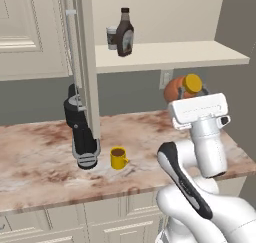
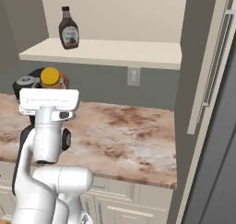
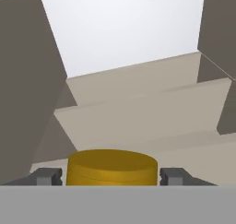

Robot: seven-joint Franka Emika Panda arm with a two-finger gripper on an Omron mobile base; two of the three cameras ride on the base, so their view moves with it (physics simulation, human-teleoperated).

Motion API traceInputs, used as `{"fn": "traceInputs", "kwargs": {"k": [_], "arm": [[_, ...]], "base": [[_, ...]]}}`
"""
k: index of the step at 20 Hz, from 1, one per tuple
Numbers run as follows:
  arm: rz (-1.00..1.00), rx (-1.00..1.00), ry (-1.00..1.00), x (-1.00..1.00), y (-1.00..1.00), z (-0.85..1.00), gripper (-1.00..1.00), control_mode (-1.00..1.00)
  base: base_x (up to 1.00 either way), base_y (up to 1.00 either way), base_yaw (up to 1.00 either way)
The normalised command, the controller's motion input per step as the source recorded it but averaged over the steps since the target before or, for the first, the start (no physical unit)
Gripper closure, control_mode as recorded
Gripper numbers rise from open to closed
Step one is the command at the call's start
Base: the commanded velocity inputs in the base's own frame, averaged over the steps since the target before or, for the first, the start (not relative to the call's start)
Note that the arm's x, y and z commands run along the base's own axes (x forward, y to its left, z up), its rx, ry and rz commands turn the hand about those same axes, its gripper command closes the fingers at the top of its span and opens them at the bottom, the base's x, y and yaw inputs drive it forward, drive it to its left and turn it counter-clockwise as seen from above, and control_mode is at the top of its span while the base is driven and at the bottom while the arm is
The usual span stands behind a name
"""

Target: Pick the syrup bottle and honey bottle from the cabinet and place them next to the mug.

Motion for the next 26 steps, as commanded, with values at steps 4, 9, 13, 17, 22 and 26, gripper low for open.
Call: {"fn": "traceInputs", "kwargs": {"k": [4,9,13,17,22,26], "arm": [[0.05,-0.09,0.37,-1.00,-0.01,-1.00,1.00,-1.00],[0.10,-0.14,0.36,-1.00,0.00,-1.00,1.00,-1.00],[0.11,-0.16,0.46,-1.00,0.00,-1.00,1.00,-1.00],[0.12,-0.21,0.62,-1.00,0.00,-1.00,1.00,-1.00],[0.14,-0.22,0.65,-1.00,0.00,-1.00,1.00,-1.00],[0.14,-0.20,0.58,-0.90,0.00,-1.00,1.00,-1.00]], "base": [[0.00,0.00,0.00],[0.00,0.00,0.00],[0.00,0.00,0.00],[0.00,0.00,0.00],[0.00,0.00,0.00],[0.00,0.00,0.00]]}}
